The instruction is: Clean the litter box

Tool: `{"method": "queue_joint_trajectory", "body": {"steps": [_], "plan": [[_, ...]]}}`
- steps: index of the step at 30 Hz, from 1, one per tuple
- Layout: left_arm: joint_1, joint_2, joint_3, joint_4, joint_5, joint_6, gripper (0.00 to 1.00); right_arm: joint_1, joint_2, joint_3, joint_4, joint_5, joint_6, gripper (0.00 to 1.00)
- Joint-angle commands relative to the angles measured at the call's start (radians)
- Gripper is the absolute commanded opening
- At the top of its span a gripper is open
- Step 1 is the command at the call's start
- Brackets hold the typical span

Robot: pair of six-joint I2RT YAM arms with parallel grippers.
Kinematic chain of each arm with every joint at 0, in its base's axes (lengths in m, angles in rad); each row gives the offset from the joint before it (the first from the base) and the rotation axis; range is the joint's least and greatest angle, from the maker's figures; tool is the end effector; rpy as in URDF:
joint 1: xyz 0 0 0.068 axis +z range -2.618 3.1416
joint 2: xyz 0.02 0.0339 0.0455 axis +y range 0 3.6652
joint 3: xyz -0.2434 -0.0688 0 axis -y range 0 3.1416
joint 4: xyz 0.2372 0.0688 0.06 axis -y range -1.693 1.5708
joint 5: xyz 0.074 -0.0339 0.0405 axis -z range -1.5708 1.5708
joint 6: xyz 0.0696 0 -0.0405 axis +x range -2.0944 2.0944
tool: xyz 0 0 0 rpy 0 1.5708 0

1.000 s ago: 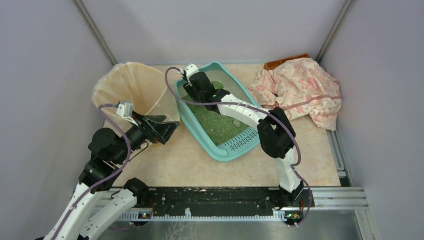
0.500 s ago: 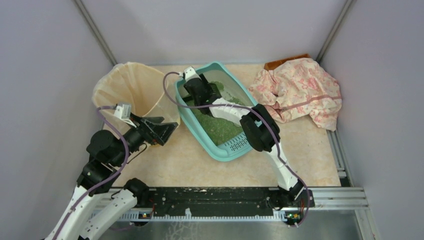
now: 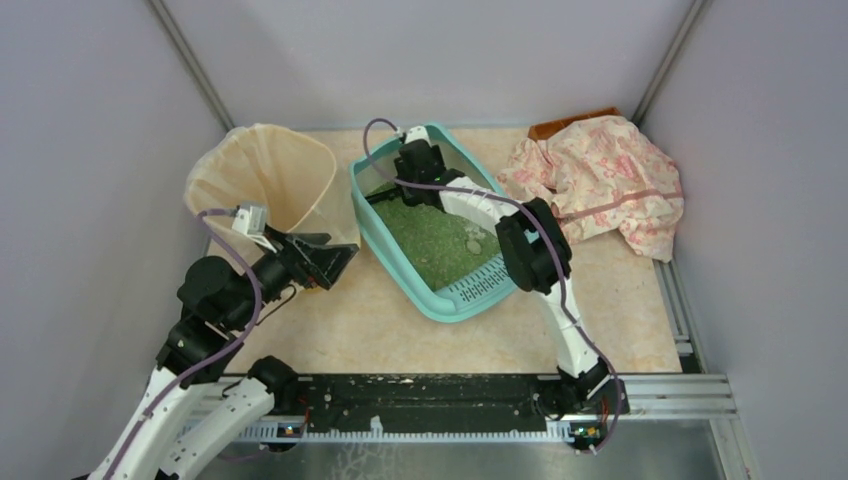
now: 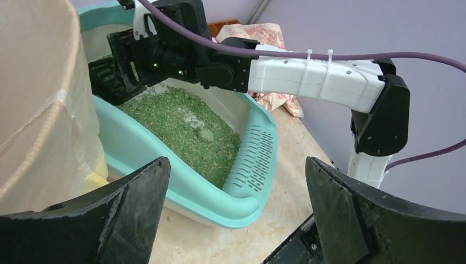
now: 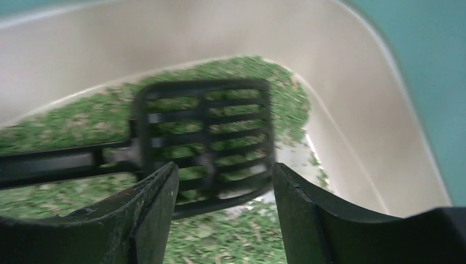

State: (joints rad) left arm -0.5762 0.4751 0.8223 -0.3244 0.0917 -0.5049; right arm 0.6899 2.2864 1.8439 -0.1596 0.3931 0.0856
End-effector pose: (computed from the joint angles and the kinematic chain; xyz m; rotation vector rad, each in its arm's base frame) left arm 0.1219 -0.0868 0.3652 0.1339 1.6176 -0.9174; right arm 0.4286 0.3191 0.1715 -0.4168 2.0802 0.0308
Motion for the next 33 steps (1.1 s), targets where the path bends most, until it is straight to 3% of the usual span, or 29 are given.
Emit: {"method": "queue_joint_trajectory", "body": {"steps": [1,8,15,26,29,33], "plan": [[-0.001,0.041,0.019,0.058,0.044,-0.014,0.97,-0.028,-0.078,0.080,-0.110,-0.037,0.046,0.64],[-0.002,0.047,0.012,0.080,0.068,-0.036,0.97,-0.076,0.016,0.151,-0.171,-0.099,0.055,0.57],[-0.002,0.029,0.010,0.048,0.032,-0.034,0.96,-0.081,0.032,0.135,-0.142,-0.163,0.060,0.57],[-0.003,0.051,0.003,0.068,0.036,-0.030,0.96,-0.081,0.158,0.281,-0.308,-0.211,0.021,0.55],[-0.002,0.051,-0.001,0.070,0.037,-0.030,0.97,-0.081,0.159,0.278,-0.330,-0.203,0.011,0.44],[-0.002,0.047,-0.007,0.074,0.035,-0.030,0.96,-0.085,0.157,0.264,-0.361,-0.213,0.004,0.19]]}}
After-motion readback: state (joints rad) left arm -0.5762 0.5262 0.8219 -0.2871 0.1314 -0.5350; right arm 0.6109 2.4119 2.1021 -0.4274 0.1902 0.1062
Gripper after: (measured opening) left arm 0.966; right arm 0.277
